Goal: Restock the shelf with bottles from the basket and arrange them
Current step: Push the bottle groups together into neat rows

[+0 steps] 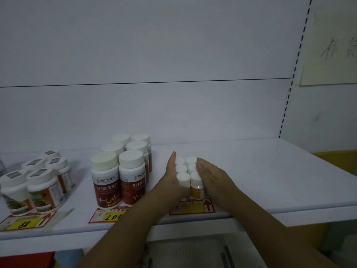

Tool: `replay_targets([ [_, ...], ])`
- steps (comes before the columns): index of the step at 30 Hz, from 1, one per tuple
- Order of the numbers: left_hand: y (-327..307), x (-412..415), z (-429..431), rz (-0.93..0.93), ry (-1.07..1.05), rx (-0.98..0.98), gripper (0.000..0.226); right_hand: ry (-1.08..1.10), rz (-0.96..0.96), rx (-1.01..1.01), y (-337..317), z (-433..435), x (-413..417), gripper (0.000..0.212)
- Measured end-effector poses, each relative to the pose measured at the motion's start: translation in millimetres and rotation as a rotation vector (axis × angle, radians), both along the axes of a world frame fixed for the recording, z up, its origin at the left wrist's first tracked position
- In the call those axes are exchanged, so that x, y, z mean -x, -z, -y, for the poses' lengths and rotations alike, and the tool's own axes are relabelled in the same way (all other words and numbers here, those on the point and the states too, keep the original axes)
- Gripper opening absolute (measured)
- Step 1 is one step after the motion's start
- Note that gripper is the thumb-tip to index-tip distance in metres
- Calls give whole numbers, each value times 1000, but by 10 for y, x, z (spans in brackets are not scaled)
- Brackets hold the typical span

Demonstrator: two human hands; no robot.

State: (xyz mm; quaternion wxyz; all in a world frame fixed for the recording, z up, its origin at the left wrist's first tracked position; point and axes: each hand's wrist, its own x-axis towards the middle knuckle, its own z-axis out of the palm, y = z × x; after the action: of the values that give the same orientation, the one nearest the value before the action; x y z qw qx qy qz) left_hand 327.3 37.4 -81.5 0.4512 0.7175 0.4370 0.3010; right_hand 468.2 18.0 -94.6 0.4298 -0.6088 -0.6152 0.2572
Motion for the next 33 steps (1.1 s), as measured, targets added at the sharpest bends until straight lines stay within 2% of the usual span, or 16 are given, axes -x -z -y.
replay_targets([
  [4, -21, -12, 19, 57, 23, -16, 93, 7, -1, 19, -28, 22, 11, 45],
  [8, -63, -3, 47, 198, 39, 80, 90, 5, 0, 55, -34, 9, -5, 49],
  [13, 5, -13, -68, 259, -10, 90, 60, -4, 12, 21, 4, -9, -12, 51],
  [15, 107, 45, -129, 408, -28, 117, 52, -9, 18, 6, 10, -8, -15, 52],
  [16, 129, 38, -143, 414, -32, 92, 49, -11, 21, 15, 20, -15, -17, 53],
  [18, 107, 12, -161, 315, -98, 54, 50, -15, 31, 37, 24, -23, -17, 54],
  [19, 84, -38, -166, 250, -137, 99, 55, -18, 36, 41, 21, -23, -14, 54],
  [21, 96, -29, -107, 192, -79, 126, 68, -17, 42, 59, 20, -21, -11, 54],
  [24, 112, 11, -61, 203, -44, 108, 80, -12, 56, 31, 19, -9, -3, 58],
  [28, 46, -19, 3, 195, -15, 88, 66, -4, 92, 51, 14, 5, 29, 67],
  [33, 101, -28, -67, 204, 23, 80, 93, 1, 96, 53, 16, 20, 48, 78],
])
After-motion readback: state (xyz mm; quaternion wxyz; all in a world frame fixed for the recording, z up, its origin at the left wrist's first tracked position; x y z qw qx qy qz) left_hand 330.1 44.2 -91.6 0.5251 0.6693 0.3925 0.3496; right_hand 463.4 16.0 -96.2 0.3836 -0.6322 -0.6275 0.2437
